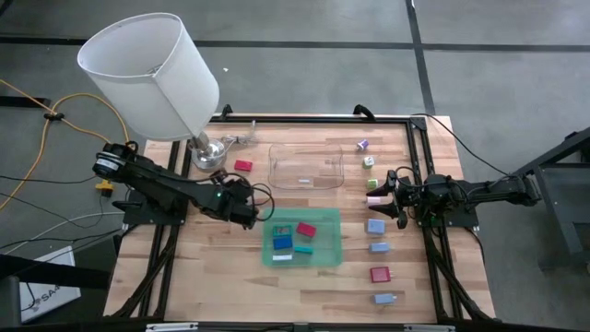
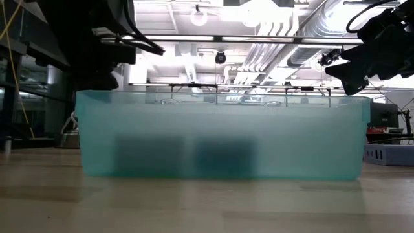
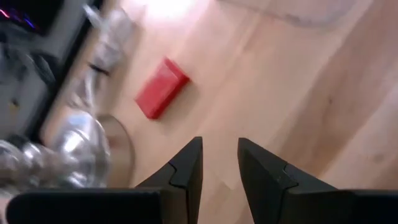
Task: Pick & Place Office items
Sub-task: Put the red digital clock into the blue bin
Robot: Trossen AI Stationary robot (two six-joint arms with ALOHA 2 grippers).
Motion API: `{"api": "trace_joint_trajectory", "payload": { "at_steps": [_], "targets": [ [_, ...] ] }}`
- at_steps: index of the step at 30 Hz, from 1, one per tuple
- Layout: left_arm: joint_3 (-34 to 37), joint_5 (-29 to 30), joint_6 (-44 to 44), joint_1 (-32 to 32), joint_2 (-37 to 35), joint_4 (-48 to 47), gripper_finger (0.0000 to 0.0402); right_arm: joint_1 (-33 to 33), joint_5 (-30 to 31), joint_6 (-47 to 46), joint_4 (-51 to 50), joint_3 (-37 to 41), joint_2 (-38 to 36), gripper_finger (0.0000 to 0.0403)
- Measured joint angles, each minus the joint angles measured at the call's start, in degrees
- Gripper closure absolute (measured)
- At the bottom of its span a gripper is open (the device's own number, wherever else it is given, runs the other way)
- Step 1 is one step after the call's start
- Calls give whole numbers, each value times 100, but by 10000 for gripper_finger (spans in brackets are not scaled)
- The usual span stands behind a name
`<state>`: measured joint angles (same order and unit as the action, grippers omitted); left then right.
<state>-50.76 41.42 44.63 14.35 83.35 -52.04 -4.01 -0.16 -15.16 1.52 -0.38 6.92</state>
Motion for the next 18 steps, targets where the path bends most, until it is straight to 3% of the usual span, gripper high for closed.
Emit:
{"api": "trace_joint_trajectory", "payload": {
  "at_steps": [9, 14, 18],
  "targets": [
    [0, 25, -1224, -165, 2, 387, 308, 2, 2, 0, 0, 1, -1, 201],
    [-18, -574, -2185, -463, 4, 891, 308, 0, 2, 0, 0, 1, -1, 201],
    [-52, -834, -2454, -771, 4, 905, 308, 2, 0, 0, 0, 2, 0, 201]
  ]
}}
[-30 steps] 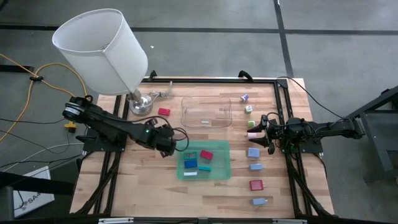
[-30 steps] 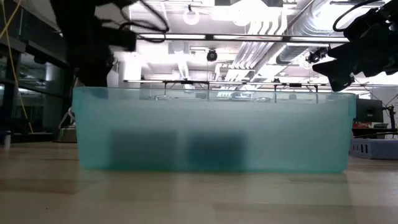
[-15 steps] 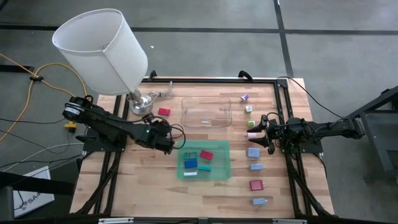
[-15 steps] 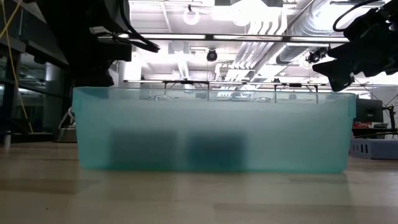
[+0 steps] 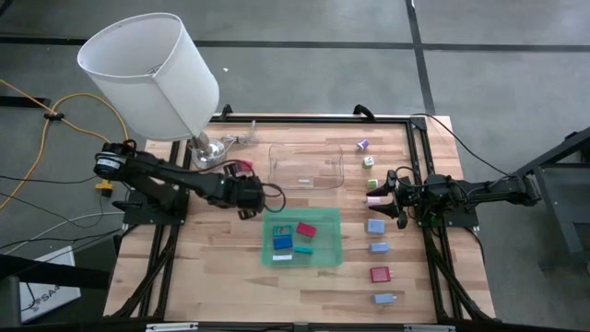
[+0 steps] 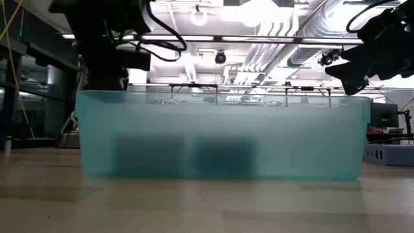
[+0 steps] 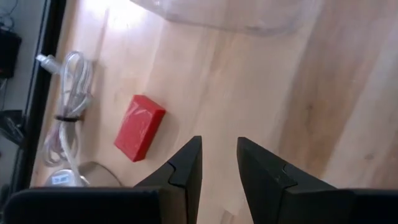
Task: Pick & Place Office items
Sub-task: Put the red digital clock into the blue bin
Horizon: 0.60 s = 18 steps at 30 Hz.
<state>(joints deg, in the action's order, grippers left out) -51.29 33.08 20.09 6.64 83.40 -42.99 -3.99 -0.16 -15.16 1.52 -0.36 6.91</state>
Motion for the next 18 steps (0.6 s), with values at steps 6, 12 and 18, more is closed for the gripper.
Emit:
{"api": "trace_joint_trajectory", "payload": {
  "at_steps": [6, 12, 18],
  "targets": [
    [-2, 206, -30, -283, 57, -8, 308, -2, 0, 0, 0, -1, -1, 201],
    [-2, 246, -241, -523, 239, -12, 308, 0, 2, 0, 0, -2, 0, 201],
    [-7, 343, -257, -606, 367, 64, 308, -1, 0, 0, 1, -1, 0, 201]
  ]
}}
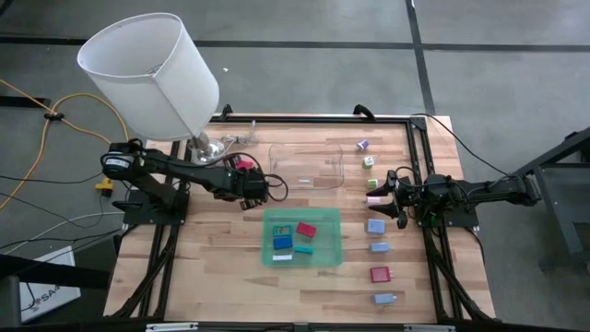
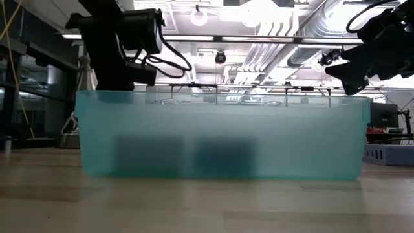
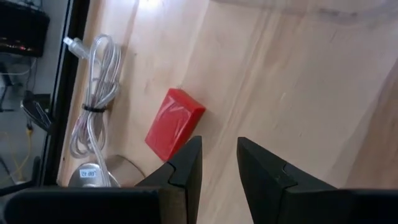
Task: Pick & Place Office items
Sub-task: Put the red digital clock into the blue bin
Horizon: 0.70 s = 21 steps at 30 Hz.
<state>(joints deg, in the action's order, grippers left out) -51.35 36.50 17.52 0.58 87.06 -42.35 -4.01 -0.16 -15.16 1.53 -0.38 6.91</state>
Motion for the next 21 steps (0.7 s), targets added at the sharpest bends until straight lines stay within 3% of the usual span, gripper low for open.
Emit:
{"api": "trace_joint_trajectory", "payload": {
  "at_steps": [7, 21],
  "targets": [
    [-3, 276, -9, 2, 87, 70, 308, -1, 2, 0, 7, 0, -1, 201],
    [5, 265, -15, 2, 101, -300, 308, -1, 2, 0, 10, 2, 1, 201]
  ]
}}
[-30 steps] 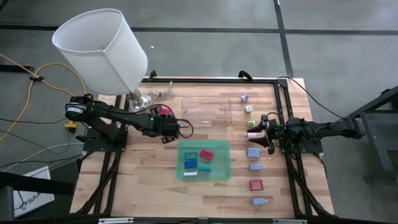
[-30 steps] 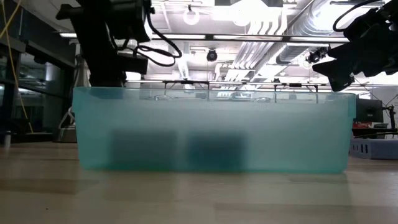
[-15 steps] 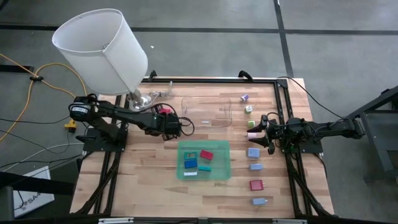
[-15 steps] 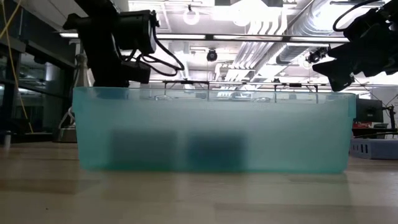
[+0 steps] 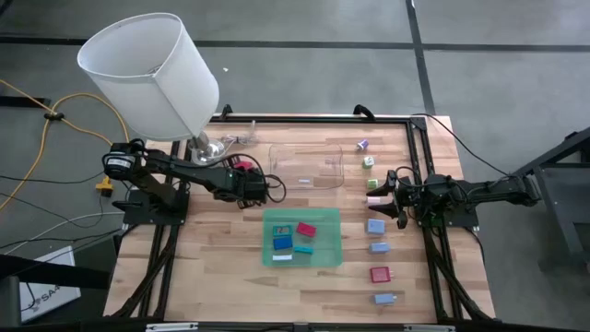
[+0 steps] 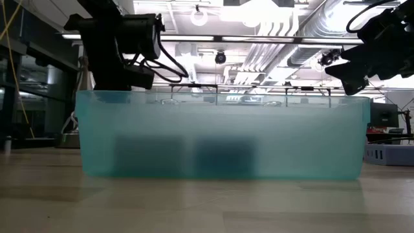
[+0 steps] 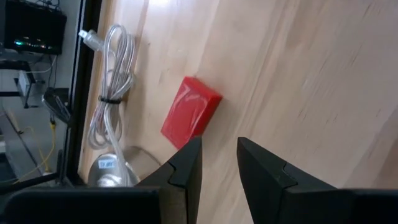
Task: Pick & Place Office items
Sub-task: Put the red digital clock into the blue bin
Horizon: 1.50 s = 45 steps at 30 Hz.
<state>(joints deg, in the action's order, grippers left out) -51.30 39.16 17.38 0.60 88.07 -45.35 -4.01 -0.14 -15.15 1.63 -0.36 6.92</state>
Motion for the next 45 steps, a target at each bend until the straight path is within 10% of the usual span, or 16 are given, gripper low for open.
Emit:
{"api": "trace_joint_trajectory", "payload": {
  "at_steps": [22, 45],
  "targets": [
    [6, -401, -1354, -138, -4, -259, 306, 0, 0, 0, 4, -2, 0, 201],
    [11, -2, -1349, -350, 435, 18, 220, 1, 0, 0, 4, -1, -2, 201]
  ]
}}
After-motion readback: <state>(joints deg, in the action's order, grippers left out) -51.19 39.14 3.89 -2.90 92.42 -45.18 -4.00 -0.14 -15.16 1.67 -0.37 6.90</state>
